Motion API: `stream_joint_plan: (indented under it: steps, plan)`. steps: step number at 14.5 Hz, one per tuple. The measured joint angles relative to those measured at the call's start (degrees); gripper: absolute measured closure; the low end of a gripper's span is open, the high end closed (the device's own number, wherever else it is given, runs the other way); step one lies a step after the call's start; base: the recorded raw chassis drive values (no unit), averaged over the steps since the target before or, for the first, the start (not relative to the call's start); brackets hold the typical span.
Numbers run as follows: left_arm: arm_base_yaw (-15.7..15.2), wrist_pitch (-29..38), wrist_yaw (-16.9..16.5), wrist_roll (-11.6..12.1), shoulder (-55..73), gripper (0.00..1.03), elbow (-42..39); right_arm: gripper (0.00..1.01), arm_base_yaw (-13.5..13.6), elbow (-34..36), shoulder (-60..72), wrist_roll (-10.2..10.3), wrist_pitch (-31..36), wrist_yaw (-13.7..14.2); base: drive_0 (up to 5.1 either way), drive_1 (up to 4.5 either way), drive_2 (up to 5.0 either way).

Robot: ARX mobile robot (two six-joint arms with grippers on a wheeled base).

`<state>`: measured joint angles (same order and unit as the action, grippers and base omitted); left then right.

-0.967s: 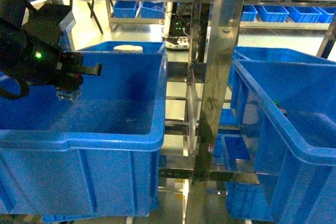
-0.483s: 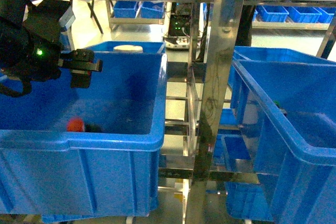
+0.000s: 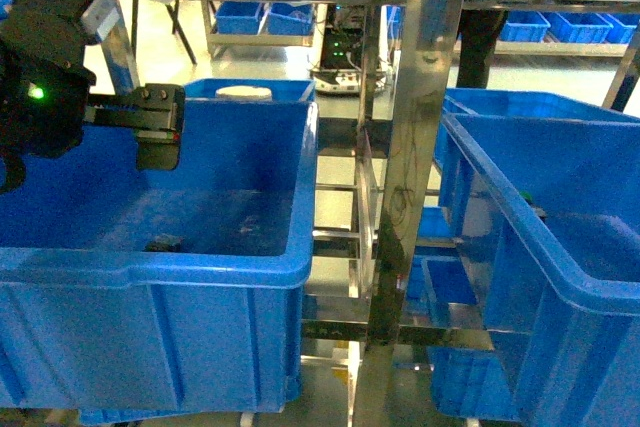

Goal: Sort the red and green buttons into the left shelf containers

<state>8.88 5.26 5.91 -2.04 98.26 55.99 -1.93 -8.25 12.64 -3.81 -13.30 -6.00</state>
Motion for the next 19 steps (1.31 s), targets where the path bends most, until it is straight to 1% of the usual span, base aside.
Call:
stream_joint_plan:
  steps: [1,2,3,4,6,7,8,9,10,11,12,13,14,15,18,19]
  plan:
    - [0.0,0.1,-0.1,-0.3,-0.5,0.05,-0.4,0.03,0.0,0.0,0.0,0.0,0.0,0.0,0.0,0.0,0.0]
    - [0.2,1.3,-0.6,-1.1,-3.3,0.05,-3.0,0.03,0.0,0.0,0.0,0.0,0.0,0.0,0.0,0.0,0.0]
    - [0.0,1.6,-1.3,-2.3,-6.6,0.05,-6.3,0.03,0.0,0.0,0.0,0.0,0.0,0.0,0.0,0.0,0.0]
    - [-0.4,1.7,-2.8,-3.8,-10.8,0.05,-10.8,0.03,0.0,0.0,0.0,0.0,0.0,0.0,0.0,0.0,0.0]
    - [-0.7,5.6,-3.1,-3.9,-21.0,0.05,-19.8,0.03,0.0,0.0,0.0,0.0,0.0,0.0,0.0,0.0,0.0]
    - [-0.7,7.4,-3.1,-2.9,-25.5,0.05,-23.7,0.03,0.0,0.0,0.0,0.0,0.0,0.0,0.0,0.0,0.0]
    - [-1.4,8.0,-3.2,-2.7,-30.8,0.05,-28.5,0.03,0.0,0.0,0.0,0.0,0.0,0.0,0.0,0.0,0.0]
    - [-2.6,6.4,-3.1,-3.7,-35.3,0.05,-32.0,0.03,0.0,0.0,0.0,0.0,0.0,0.0,0.0,0.0,0.0]
    - [-2.7,4.1,-1.5,-4.6,-41.2,0.05,-34.7,0.03,0.0,0.0,0.0,0.0,0.0,0.0,0.0,0.0,0.0]
    - [-1.3,1.9,0.4,-5.9,-47.7,0.05,-36.4,0.03,0.0,0.0,0.0,0.0,0.0,0.0,0.0,0.0,0.0]
    - [0.7,0.4,2.4,-6.7,-52.7,0.05,-37.6,0.03,0.0,0.0,0.0,0.0,0.0,0.0,0.0,0.0,0.0]
    - [2.7,-0.9,5.7,-7.2,-57.5,0.05,-39.4,0.03,0.0,0.0,0.0,0.0,0.0,0.0,0.0,0.0,0.0]
    - [4.7,-1.6,9.3,-8.2,-60.7,0.05,-40.9,0.03,0.0,0.0,0.0,0.0,0.0,0.0,0.0,0.0,0.0]
    - [5.3,-1.7,11.1,-8.7,-61.4,0.05,-41.3,0.03,0.0,0.0,0.0,0.0,0.0,0.0,0.0,0.0,0.0]
    - [5.3,-1.6,11.6,-9.2,-61.3,0.05,-41.3,0.03,0.0,0.0,0.0,0.0,0.0,0.0,0.0,0.0,0.0]
    - [5.1,4.0,10.3,-8.2,-61.3,0.08,-42.7,0.12,1.3,4.1,-4.9,1.4,8.9,4.1,0.0,0.0,0.0]
